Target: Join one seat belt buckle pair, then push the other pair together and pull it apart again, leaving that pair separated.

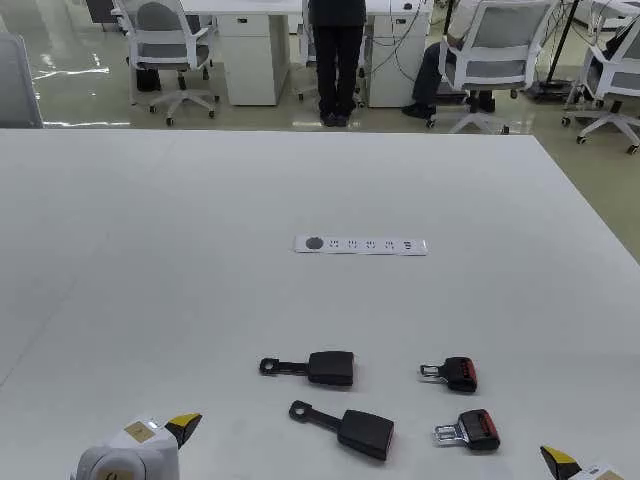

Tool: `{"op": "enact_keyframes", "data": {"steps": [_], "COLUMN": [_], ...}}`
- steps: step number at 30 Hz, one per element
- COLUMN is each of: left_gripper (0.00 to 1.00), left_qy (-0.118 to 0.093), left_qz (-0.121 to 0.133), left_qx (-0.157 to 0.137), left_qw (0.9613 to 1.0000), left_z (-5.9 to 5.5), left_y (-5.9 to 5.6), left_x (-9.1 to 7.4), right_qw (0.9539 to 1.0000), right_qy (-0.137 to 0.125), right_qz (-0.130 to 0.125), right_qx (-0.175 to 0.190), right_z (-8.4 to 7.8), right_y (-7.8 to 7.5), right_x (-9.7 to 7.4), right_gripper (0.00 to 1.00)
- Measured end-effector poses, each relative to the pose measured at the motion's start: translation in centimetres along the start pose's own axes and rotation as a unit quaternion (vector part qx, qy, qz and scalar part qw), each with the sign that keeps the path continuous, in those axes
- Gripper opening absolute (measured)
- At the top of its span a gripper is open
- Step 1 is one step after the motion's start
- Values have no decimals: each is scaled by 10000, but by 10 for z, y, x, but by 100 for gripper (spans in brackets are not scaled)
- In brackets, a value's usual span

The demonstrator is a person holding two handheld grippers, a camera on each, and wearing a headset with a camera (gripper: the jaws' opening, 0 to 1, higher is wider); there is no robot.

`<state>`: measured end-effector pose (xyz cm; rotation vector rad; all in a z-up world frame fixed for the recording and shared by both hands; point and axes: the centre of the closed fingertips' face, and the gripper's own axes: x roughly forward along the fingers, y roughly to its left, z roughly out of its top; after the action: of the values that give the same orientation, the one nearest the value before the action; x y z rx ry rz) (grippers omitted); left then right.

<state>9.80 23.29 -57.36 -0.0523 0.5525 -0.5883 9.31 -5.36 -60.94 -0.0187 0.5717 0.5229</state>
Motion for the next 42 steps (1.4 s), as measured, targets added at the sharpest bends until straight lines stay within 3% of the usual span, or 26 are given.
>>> {"op": "enact_keyframes", "data": {"steps": [29,42], "left_gripper": [96,96], "left_qy": [34,68], "left_qz": [13,58], "left_qx": [19,-61], "left_qw": [10000,9999], "left_z": [0,-9], "left_y": [-1,5], "left_x": [3,4], "right_qw": [10000,10000], "right_qy": [56,89], "right_qz": [13,-9], "right_qx": [55,35], "right_z": [-5,-9], "right_y": [-3,-3], "right_x": [-2,1], "right_gripper": [98,99]}}
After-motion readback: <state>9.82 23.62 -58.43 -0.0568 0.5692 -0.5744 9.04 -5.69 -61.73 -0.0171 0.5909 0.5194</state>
